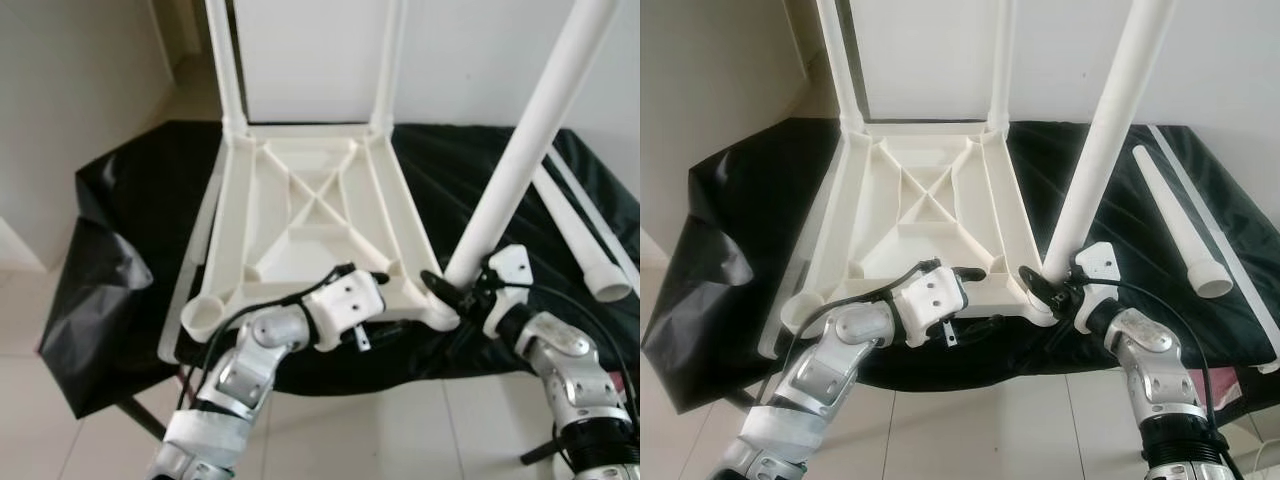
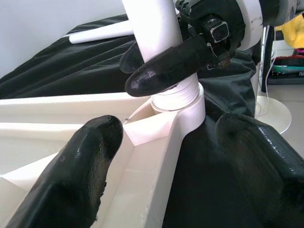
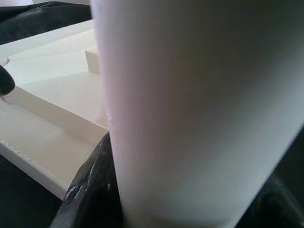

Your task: Building children table

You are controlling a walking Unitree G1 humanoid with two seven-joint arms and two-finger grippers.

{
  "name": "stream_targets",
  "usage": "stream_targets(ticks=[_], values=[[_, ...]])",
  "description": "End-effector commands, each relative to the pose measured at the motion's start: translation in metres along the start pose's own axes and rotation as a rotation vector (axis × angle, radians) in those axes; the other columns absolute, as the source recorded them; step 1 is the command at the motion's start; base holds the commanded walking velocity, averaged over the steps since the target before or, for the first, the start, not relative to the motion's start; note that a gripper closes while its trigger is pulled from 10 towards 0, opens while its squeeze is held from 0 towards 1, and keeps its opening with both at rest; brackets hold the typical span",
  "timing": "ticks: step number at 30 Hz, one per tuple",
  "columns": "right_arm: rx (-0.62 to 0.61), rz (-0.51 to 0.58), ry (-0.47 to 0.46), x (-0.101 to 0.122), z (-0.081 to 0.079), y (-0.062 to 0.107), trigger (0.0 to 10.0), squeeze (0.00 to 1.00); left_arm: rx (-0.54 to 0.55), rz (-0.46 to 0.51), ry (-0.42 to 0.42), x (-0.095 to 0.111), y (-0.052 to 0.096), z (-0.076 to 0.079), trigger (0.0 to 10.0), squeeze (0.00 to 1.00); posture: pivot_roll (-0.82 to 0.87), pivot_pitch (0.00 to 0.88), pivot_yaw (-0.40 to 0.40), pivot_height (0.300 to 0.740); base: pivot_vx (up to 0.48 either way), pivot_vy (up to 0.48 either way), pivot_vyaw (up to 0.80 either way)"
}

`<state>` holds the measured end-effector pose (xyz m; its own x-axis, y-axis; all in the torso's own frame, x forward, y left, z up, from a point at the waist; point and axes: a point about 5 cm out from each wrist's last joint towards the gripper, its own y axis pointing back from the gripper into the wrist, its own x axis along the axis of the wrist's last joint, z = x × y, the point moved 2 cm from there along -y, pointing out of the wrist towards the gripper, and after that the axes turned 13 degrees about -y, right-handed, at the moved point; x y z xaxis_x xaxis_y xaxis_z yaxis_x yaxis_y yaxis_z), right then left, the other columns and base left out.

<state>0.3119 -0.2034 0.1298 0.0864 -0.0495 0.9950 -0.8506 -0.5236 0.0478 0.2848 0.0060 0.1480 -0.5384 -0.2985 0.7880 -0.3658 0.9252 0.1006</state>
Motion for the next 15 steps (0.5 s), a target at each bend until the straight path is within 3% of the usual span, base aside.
stream_targets(ticks=[1, 4, 7, 15], values=[[-0.009, -0.072, -0.004, -0.017, -0.002, 0.003, 10.0, 0.0, 0.028, -0.002, 0.011, 0.001, 0.0, 0.0, 10.0, 0.0, -0.09, 0.028, -0.002, 0.74, 0.0, 0.0, 0.0], [-0.033, -0.058, -0.015, -0.017, -0.004, 0.002, 10.0, 0.0, 0.027, -0.001, 0.011, 0.001, 0.0, 0.0, 10.0, 0.0, -0.09, 0.025, -0.001, 0.74, 0.0, 0.0, 0.0], [-0.155, -0.092, 0.03, -0.024, 0.001, 0.004, 10.0, 0.0, 0.024, -0.001, 0.011, 0.001, 0.0, 0.001, 10.0, 0.0, -0.08, 0.021, -0.002, 0.74, 0.0, 0.0, 0.0], [-0.337, -0.054, -0.037, -0.028, -0.001, 0.008, 10.0, 0.0, 0.022, -0.005, 0.009, 0.0, 0.002, 0.001, 10.0, 0.0, -0.08, 0.005, -0.007, 0.74, 0.0, 0.0, 0.0]])
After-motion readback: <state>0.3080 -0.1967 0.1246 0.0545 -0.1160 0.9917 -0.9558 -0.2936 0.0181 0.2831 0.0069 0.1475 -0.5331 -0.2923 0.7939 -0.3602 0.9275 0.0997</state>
